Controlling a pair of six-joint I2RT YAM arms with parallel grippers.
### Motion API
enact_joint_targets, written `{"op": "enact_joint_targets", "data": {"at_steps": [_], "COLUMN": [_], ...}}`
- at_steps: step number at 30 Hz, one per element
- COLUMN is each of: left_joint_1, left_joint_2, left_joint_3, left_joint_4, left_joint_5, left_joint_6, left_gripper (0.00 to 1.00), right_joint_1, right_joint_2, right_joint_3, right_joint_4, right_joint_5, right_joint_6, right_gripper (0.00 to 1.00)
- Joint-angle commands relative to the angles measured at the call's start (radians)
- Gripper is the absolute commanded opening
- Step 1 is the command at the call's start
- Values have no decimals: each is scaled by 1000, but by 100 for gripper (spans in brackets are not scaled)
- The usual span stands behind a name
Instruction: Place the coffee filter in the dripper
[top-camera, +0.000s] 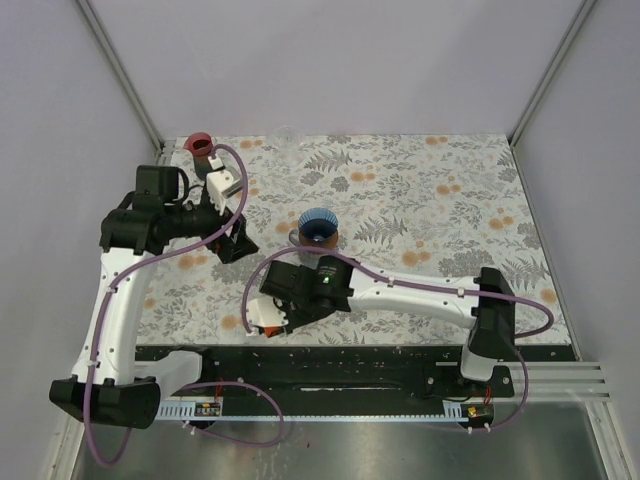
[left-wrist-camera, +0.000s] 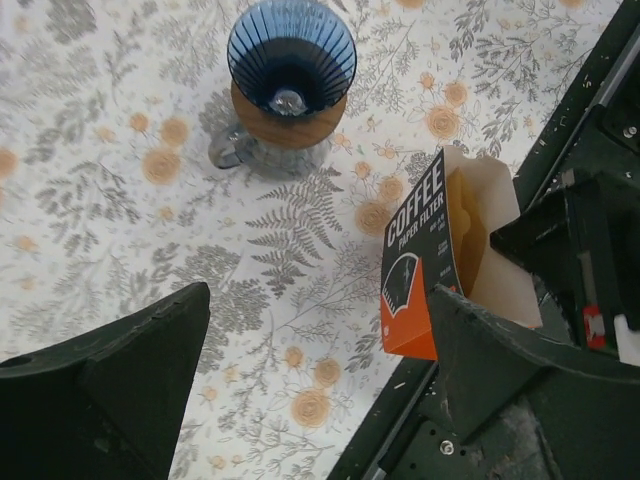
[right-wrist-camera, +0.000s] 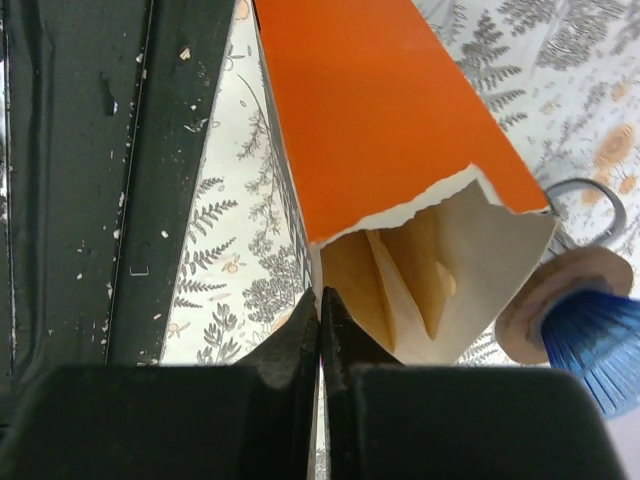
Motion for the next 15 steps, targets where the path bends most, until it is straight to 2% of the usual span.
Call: {"op": "enact_joint_targets", "data": {"at_steps": [1,6,7,11,15], "left_joint_1": [4,6,4,3,3], "left_joint_2": [-2,-4,-8,-5,1], "left_joint_3": [-65,-141,-156,-197,-210], "left_joint_4": [97,112,117,127,134], "left_joint_5": [44,43,41,43,47], "left_joint_6": [-35,-8,-6,-6,-6], "left_gripper": [93,91,91,91,90], "right_joint_1": [26,29,29,32,32], "right_joint_2": [65,114,119,129,111], "right_joint_3": [40,57,62,86,135], "right_joint_4": [24,1,-3,-11,-38], "right_joint_5": [42,42,40,11,-51], "right_joint_6": [-20,-5,-2,4,9], "right_gripper": [5,14,22,35,40]}}
